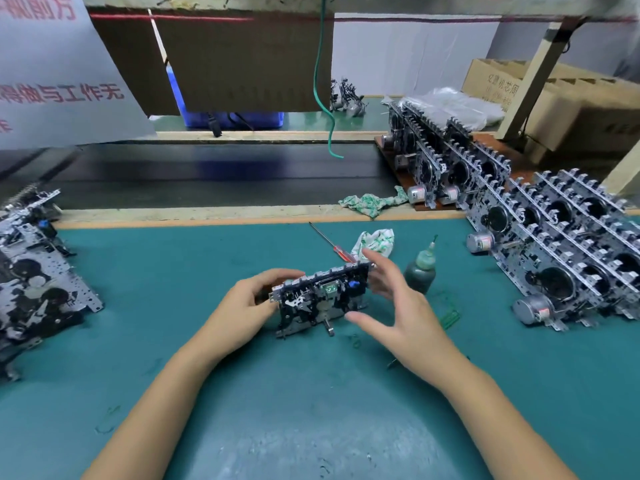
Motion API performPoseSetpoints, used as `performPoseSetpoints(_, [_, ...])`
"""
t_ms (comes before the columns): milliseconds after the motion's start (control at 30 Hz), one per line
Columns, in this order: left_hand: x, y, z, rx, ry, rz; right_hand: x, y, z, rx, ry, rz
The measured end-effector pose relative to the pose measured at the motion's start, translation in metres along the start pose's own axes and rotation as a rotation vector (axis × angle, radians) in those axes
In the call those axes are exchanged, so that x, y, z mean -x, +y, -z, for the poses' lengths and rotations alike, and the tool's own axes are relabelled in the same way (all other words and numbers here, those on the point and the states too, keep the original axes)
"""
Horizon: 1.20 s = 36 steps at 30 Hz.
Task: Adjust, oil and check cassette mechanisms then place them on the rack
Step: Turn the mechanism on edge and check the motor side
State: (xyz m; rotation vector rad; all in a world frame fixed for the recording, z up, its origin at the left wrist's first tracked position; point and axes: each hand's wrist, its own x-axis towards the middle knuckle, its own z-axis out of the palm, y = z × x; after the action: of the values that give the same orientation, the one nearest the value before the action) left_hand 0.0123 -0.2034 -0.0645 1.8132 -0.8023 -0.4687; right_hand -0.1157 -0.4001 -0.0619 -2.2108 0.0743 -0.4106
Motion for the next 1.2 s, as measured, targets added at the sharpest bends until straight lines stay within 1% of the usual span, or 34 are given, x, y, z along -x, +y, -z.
performPoseSetpoints(100, [0.005, -0.001, 0.012, -0.013, -0.199, -0.017, 0.000, 0.002, -0.002, -0.060, 0.075, -0.051])
performPoseSetpoints(167, [0.007, 0.000, 0.015, -0.050, -0.267, -0.043, 0.000, 0.001, -0.003, -0.072, 0.104, -0.081])
performPoseSetpoints(267, [0.009, 0.004, 0.016, -0.100, -0.325, -0.037, -0.002, -0.001, -0.003, -0.185, 0.062, -0.170])
performPoseSetpoints(333, [0.012, 0.002, 0.017, -0.131, -0.355, 0.010, -0.001, -0.002, -0.002, -0.251, 0.030, -0.209])
performPoseSetpoints(400, [0.014, 0.002, 0.016, -0.131, -0.351, 0.053, -0.001, -0.003, -0.002, -0.293, 0.013, -0.210])
performPoseSetpoints(500, [0.015, 0.002, 0.012, -0.180, -0.350, 0.063, -0.001, -0.005, -0.001, -0.350, -0.047, -0.214])
performPoseSetpoints(600, [0.014, -0.001, 0.007, -0.188, -0.365, 0.085, 0.000, -0.007, 0.000, -0.332, -0.115, -0.214])
performPoseSetpoints(667, [0.011, -0.003, 0.003, -0.179, -0.325, 0.070, 0.001, -0.008, 0.001, -0.297, -0.118, -0.183])
performPoseSetpoints(733, [0.009, -0.005, 0.000, -0.199, -0.277, 0.024, 0.001, -0.008, 0.002, -0.228, -0.076, -0.126])
performPoseSetpoints(833, [0.010, 0.001, -0.004, -0.295, -0.222, -0.060, 0.001, -0.009, 0.004, -0.206, -0.015, -0.027])
performPoseSetpoints(900, [0.011, 0.007, -0.007, -0.424, -0.151, -0.096, 0.002, -0.011, 0.004, -0.207, 0.041, 0.006])
performPoseSetpoints(933, [0.011, 0.010, -0.009, -0.518, -0.102, -0.099, 0.003, -0.012, 0.003, -0.181, 0.099, 0.025])
performPoseSetpoints(1000, [0.014, 0.015, -0.016, -0.758, 0.011, -0.083, 0.003, -0.013, -0.001, -0.108, 0.259, 0.049])
performPoseSetpoints(1067, [0.018, 0.018, -0.028, -0.964, 0.114, -0.091, 0.003, -0.013, -0.003, -0.098, 0.395, 0.004])
performPoseSetpoints(1100, [0.021, 0.019, -0.035, -1.021, 0.140, -0.101, 0.002, -0.015, -0.004, -0.134, 0.413, -0.040])
performPoseSetpoints(1133, [0.024, 0.020, -0.041, -1.058, 0.150, -0.097, 0.003, -0.017, -0.005, -0.184, 0.389, -0.080])
performPoseSetpoints(1200, [0.027, 0.024, -0.051, -1.084, 0.161, -0.097, 0.005, -0.023, -0.007, -0.234, 0.280, -0.094])
